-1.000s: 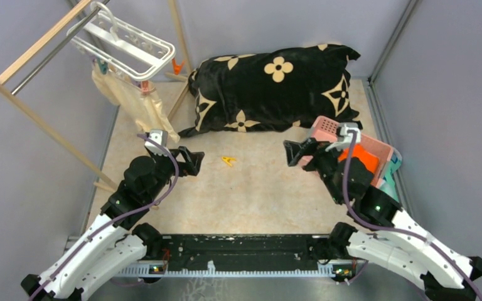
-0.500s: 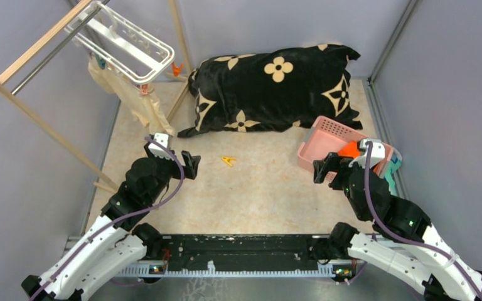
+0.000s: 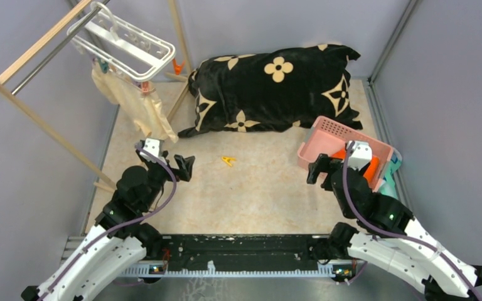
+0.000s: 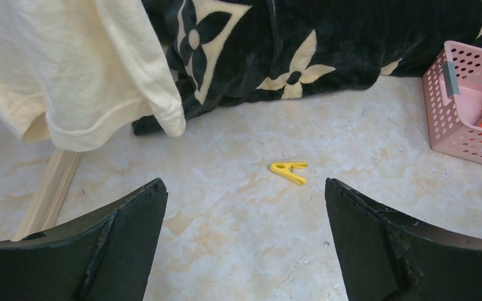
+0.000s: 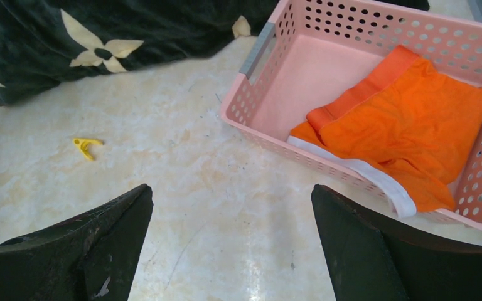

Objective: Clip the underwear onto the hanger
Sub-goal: Reset both arms

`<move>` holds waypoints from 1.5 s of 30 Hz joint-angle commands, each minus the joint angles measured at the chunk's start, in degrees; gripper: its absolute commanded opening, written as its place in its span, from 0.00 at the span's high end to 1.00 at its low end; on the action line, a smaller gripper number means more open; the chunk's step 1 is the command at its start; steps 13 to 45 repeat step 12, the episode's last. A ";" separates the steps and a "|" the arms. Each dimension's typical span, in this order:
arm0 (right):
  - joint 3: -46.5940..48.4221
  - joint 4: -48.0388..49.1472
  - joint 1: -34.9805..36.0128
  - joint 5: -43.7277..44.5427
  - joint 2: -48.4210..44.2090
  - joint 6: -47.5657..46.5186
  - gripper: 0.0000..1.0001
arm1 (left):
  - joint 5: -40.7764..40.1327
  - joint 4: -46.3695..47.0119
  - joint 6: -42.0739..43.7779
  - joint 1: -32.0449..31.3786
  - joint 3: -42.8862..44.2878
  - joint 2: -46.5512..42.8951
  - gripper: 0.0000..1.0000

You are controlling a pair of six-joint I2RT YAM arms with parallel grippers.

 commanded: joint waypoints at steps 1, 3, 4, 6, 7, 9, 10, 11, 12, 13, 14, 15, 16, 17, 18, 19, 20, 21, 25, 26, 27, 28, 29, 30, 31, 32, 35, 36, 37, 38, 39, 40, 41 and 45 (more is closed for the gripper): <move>-1.26 6.72 -0.25 -0.40 -3.52 -5.22 0.03 | -1.90 -0.13 1.76 -0.12 -0.57 -1.67 0.00; -2.53 7.64 -0.33 -0.23 -5.05 -6.13 0.03 | -2.52 -0.23 1.96 -0.07 -0.42 -1.88 0.00; -2.85 8.12 -0.28 -0.26 -5.68 -6.39 0.03 | -2.91 -0.33 2.05 -0.11 -0.43 -1.92 0.00; -2.97 8.47 -0.33 -0.24 -6.48 -6.97 0.03 | -3.03 -0.43 2.08 -0.12 -0.35 -1.88 0.00; -3.03 8.61 -0.33 -0.17 -6.53 -7.24 0.03 | -2.94 -0.43 2.16 -0.11 -0.35 -1.86 0.00; -2.91 8.42 -0.29 0.05 -6.39 -7.59 0.03 | -2.91 -0.36 2.46 -0.12 -0.35 -1.78 0.00; -2.87 8.41 -0.33 0.01 -6.34 -7.62 0.03 | -2.99 -0.35 2.53 -0.11 -0.35 -1.70 0.00; -2.87 8.40 -0.33 0.06 -6.21 -7.67 0.03 | -3.20 -0.35 2.73 -0.12 -0.35 -1.69 0.00; -2.79 8.42 -0.31 0.12 -6.16 -7.70 0.03 | -3.26 -0.35 2.73 -0.08 -0.27 -1.69 0.00; -2.79 8.42 -0.31 0.12 -6.16 -7.70 0.03 | -3.26 -0.35 2.73 -0.08 -0.27 -1.69 0.00; -2.79 8.42 -0.31 0.12 -6.16 -7.70 0.03 | -3.26 -0.35 2.73 -0.08 -0.27 -1.69 0.00; -2.79 8.42 -0.31 0.12 -6.16 -7.70 0.03 | -3.26 -0.35 2.73 -0.08 -0.27 -1.69 0.00; -2.79 8.42 -0.31 0.12 -6.16 -7.70 0.03 | -3.26 -0.35 2.73 -0.08 -0.27 -1.69 0.00; -2.79 8.42 -0.31 0.12 -6.16 -7.70 0.03 | -3.26 -0.35 2.73 -0.08 -0.27 -1.69 0.00; -2.79 8.42 -0.31 0.12 -6.16 -7.70 0.03 | -3.26 -0.35 2.73 -0.08 -0.27 -1.69 0.00; -2.79 8.42 -0.31 0.12 -6.16 -7.70 0.03 | -3.26 -0.35 2.73 -0.08 -0.27 -1.69 0.00; -2.79 8.42 -0.31 0.12 -6.16 -7.70 0.03 | -3.26 -0.35 2.73 -0.08 -0.27 -1.69 0.00; -2.79 8.42 -0.31 0.12 -6.16 -7.70 0.03 | -3.26 -0.35 2.73 -0.08 -0.27 -1.69 0.00; -2.79 8.42 -0.31 0.12 -6.16 -7.70 0.03 | -3.26 -0.35 2.73 -0.08 -0.27 -1.69 0.00; -2.79 8.42 -0.31 0.12 -6.16 -7.70 0.03 | -3.26 -0.35 2.73 -0.08 -0.27 -1.69 0.00; -2.79 8.42 -0.31 0.12 -6.16 -7.70 0.03 | -3.26 -0.35 2.73 -0.08 -0.27 -1.69 0.00; -2.79 8.42 -0.31 0.12 -6.16 -7.70 0.03 | -3.26 -0.35 2.73 -0.08 -0.27 -1.69 0.00; -2.79 8.42 -0.31 0.12 -6.16 -7.70 0.03 | -3.26 -0.35 2.73 -0.08 -0.27 -1.69 0.00; -2.79 8.42 -0.31 0.12 -6.16 -7.70 0.03 | -3.26 -0.35 2.73 -0.08 -0.27 -1.69 0.00; -2.79 8.42 -0.31 0.12 -6.16 -7.70 0.03 | -3.26 -0.35 2.73 -0.08 -0.27 -1.69 0.00; -2.79 8.42 -0.31 0.12 -6.16 -7.70 0.03 | -3.26 -0.35 2.73 -0.08 -0.27 -1.69 0.00; -2.79 8.42 -0.31 0.12 -6.16 -7.70 0.03 | -3.26 -0.35 2.73 -0.08 -0.27 -1.69 0.00; -2.79 8.42 -0.31 0.12 -6.16 -7.70 0.03 | -3.26 -0.35 2.73 -0.08 -0.27 -1.69 0.00; -2.79 8.42 -0.31 0.12 -6.16 -7.70 0.03 | -3.26 -0.35 2.73 -0.08 -0.27 -1.69 0.00; -2.79 8.42 -0.31 0.12 -6.16 -7.70 0.03 | -3.26 -0.35 2.73 -0.08 -0.27 -1.69 0.00; -2.79 8.42 -0.31 0.12 -6.16 -7.70 0.03 | -3.26 -0.35 2.73 -0.08 -0.27 -1.69 0.00; -2.79 8.42 -0.31 0.12 -6.16 -7.70 0.03 | -3.26 -0.35 2.73 -0.08 -0.27 -1.69 0.00; -2.79 8.42 -0.31 0.12 -6.16 -7.70 0.03 | -3.26 -0.35 2.73 -0.08 -0.27 -1.69 0.00; -2.79 8.42 -0.31 0.12 -6.16 -7.70 0.03 | -3.26 -0.35 2.73 -0.08 -0.27 -1.69 0.00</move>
